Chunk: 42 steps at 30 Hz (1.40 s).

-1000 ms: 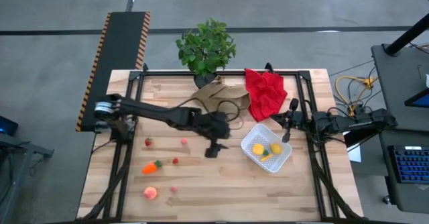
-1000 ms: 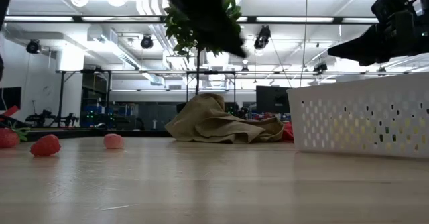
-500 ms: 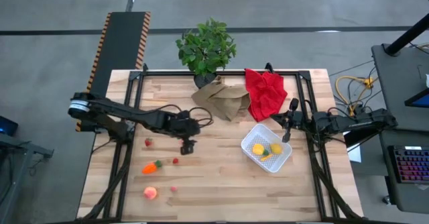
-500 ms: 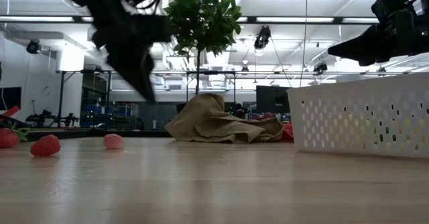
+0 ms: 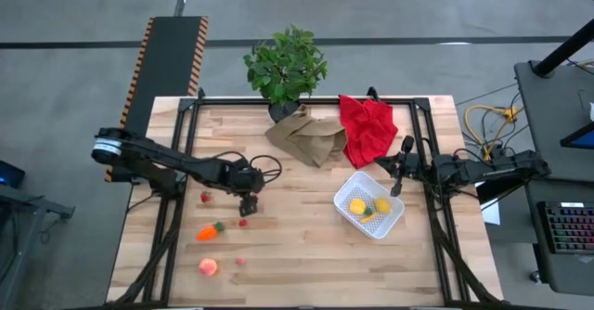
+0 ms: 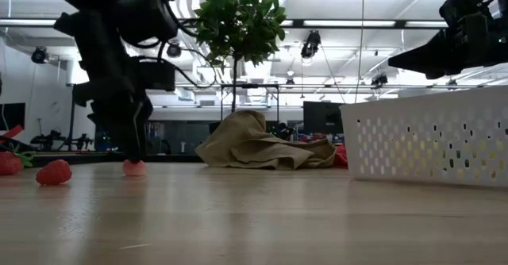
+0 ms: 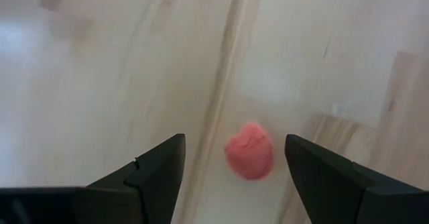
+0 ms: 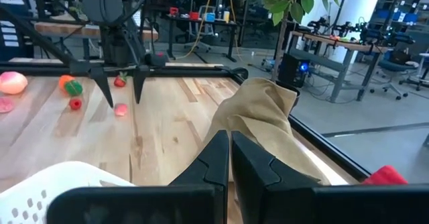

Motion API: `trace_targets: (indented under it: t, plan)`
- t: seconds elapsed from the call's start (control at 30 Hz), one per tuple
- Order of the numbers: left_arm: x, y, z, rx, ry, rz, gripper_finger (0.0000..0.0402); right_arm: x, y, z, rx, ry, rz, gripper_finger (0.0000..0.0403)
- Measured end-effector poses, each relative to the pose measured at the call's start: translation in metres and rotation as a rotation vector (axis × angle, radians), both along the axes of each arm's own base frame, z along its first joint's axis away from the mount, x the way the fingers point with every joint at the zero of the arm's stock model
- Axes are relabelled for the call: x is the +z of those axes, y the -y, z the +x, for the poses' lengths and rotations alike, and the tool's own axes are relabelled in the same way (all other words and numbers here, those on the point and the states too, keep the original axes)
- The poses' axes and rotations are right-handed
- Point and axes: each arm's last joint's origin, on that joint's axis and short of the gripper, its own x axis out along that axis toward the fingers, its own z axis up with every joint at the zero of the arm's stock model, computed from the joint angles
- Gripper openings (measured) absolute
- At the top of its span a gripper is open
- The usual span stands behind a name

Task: Pick and placing Produce into tupperware
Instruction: Put the top small peach into the white bin

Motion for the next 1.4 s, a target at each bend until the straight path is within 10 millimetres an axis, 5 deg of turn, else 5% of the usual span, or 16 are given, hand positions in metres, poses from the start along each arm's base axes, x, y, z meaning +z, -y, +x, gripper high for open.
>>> trace_targets:
  t: [0.4, 0.63, 1.2, 1.4]
  plan:
    - [-0.023, 0.001, 0.009, -0.005, -0.084, -0.003, 0.0242, 0.0, 0.0, 0.0, -0.001, 0.0, 0.004, 0.0009]
    - [-0.02, 0.002, 0.009, -0.011, -0.075, -0.002, 0.0235, 0.0, 0.0, 0.0, -0.001, 0.0, 0.004, 0.0009]
    - [-0.016, 0.003, 0.009, -0.017, -0.055, -0.006, 0.0049, 0.0, 0.0, 0.0, -0.001, 0.001, 0.004, 0.0009]
    - [-0.012, 0.003, 0.015, -0.062, -0.009, 0.01, 0.0028, 0.0, 0.0, 0.0, -0.001, 0.001, 0.004, 0.0009]
